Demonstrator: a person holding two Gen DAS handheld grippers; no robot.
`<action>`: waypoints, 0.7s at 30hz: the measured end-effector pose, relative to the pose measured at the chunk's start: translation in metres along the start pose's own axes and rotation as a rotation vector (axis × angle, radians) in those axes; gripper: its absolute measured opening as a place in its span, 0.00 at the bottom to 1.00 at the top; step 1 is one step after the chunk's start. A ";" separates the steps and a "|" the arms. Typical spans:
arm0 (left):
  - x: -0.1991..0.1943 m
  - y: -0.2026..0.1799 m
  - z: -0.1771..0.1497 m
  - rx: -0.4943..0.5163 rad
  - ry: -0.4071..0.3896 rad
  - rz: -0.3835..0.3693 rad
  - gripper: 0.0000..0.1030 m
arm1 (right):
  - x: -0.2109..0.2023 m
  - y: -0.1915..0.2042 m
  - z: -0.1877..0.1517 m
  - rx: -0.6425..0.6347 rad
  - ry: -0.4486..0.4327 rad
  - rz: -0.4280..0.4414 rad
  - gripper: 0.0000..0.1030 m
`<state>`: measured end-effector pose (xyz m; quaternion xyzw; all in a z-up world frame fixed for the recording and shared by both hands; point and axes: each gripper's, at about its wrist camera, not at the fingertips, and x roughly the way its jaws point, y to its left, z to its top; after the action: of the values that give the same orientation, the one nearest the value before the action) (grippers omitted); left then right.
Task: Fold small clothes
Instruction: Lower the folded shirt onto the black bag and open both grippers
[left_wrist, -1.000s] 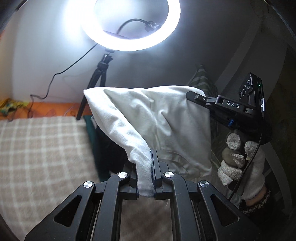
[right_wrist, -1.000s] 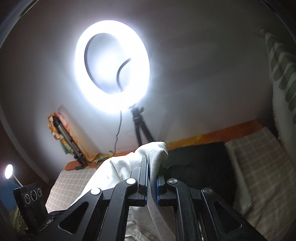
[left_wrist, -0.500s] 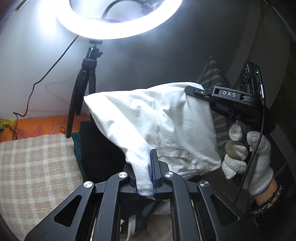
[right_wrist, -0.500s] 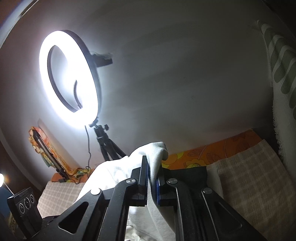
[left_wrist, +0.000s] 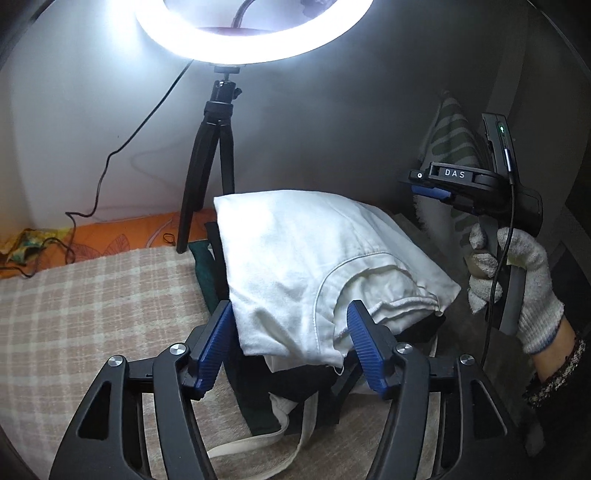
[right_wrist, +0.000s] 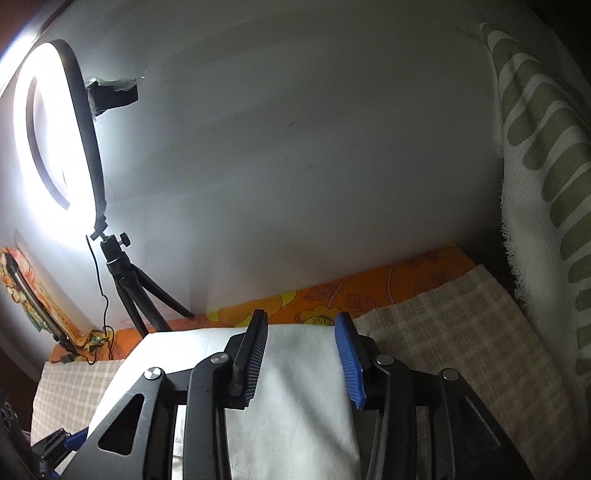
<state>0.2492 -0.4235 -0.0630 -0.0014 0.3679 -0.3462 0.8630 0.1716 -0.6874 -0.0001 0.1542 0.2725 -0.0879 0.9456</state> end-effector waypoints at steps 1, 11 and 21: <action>-0.002 -0.004 0.000 0.018 0.001 0.008 0.66 | -0.003 0.001 -0.001 -0.009 0.000 -0.011 0.45; -0.042 -0.017 -0.005 0.060 -0.038 0.065 0.76 | -0.038 0.029 -0.015 -0.085 -0.042 -0.116 1.00; -0.089 -0.028 -0.017 0.068 -0.077 0.111 0.78 | -0.088 0.056 -0.032 -0.122 -0.081 -0.182 1.00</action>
<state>0.1783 -0.3871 -0.0119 0.0347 0.3219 -0.3099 0.8940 0.0964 -0.6165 0.0361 0.0670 0.2518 -0.1629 0.9516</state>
